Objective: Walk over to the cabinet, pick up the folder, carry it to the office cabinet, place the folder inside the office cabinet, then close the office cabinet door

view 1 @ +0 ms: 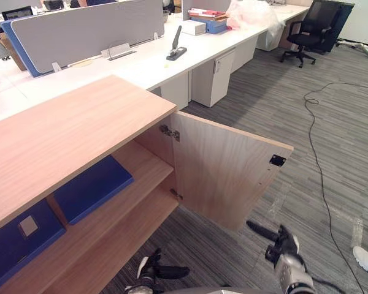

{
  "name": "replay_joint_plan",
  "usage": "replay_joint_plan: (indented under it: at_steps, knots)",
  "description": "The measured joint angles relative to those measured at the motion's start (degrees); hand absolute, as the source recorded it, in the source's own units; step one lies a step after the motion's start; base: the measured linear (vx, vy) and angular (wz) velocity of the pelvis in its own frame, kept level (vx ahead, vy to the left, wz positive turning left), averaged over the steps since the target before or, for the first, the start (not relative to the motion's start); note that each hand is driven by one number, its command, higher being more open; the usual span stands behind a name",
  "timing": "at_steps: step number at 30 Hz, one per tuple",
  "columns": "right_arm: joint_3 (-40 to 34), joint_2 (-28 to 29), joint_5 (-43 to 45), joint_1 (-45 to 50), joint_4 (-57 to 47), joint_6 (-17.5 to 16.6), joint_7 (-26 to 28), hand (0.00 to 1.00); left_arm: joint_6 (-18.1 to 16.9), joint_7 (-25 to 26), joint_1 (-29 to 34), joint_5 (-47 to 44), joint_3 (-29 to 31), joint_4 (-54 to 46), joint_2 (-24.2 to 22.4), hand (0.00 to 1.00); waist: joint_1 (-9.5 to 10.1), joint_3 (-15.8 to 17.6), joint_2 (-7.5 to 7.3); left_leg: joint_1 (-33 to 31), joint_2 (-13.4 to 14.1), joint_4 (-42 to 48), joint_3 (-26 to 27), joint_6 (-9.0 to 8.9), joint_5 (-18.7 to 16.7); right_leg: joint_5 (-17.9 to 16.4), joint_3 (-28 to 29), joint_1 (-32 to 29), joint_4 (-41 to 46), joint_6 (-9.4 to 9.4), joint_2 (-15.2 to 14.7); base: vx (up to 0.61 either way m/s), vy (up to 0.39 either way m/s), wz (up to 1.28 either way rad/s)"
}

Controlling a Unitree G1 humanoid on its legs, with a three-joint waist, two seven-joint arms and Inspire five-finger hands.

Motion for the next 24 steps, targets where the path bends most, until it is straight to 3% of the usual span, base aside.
replay_joint_plan:
  at_steps: [5, 10, 14, 21, 24]
  knots:
    - [0.1, -5.7, -0.9, -5.2, 0.0, -0.8, 0.0, 1.0, 0.2, 2.1, 2.6, -0.6, 9.9, 5.0, 3.9, 1.0, 0.39, -0.3, -0.69, -0.2, -0.8, -0.6, -1.5, 0.0, 0.0, 4.3, 0.0, 2.3, -6.7, -0.05, 0.3, -0.09, 0.009, 0.01]
    - [2.5, -8.6, -1.1, -7.6, 0.0, -1.4, 0.5, 1.0, 2.2, 2.6, 6.9, 0.0, 19.8, 7.8, 4.0, 1.0, 0.87, 0.3, -1.15, 0.0, -0.7, -2.3, -4.6, -0.65, -1.8, 5.5, 0.0, 1.7, -7.1, -0.15, 0.8, -0.14, -0.003, 0.01]
    - [5.4, -9.1, -2.7, -8.7, -0.1, -1.5, 2.0, 1.0, 2.7, 2.5, 7.9, 0.2, 22.6, 8.5, 4.1, 1.0, 1.37, 0.6, -1.83, -0.1, -1.0, -1.9, -5.0, -1.42, -2.5, 5.7, 0.3, 1.7, -7.1, -0.09, 0.5, -0.11, 0.001, -0.02]
    - [10.8, -13.9, -3.0, -13.0, -0.1, -1.8, 4.4, 1.0, 2.6, 2.4, 6.9, -0.6, 25.2, 8.9, 2.5, 1.0, 1.49, 1.9, 0.93, -1.3, -0.9, -1.9, -6.9, -1.28, -2.0, 5.8, 0.0, 0.8, -7.1, -0.38, 0.8, -0.02, 0.003, 0.02]
    - [14.0, -15.0, -3.0, -14.9, 0.0, -1.8, 5.5, 1.0, 2.2, 2.1, 6.8, -0.8, 25.2, 8.6, 2.4, 1.0, 1.47, 2.0, 1.17, -1.3, -0.7, -1.9, -9.1, -0.86, -1.7, 5.7, 0.0, 0.8, -6.9, -0.55, 1.3, 0.06, 0.01, -0.02]
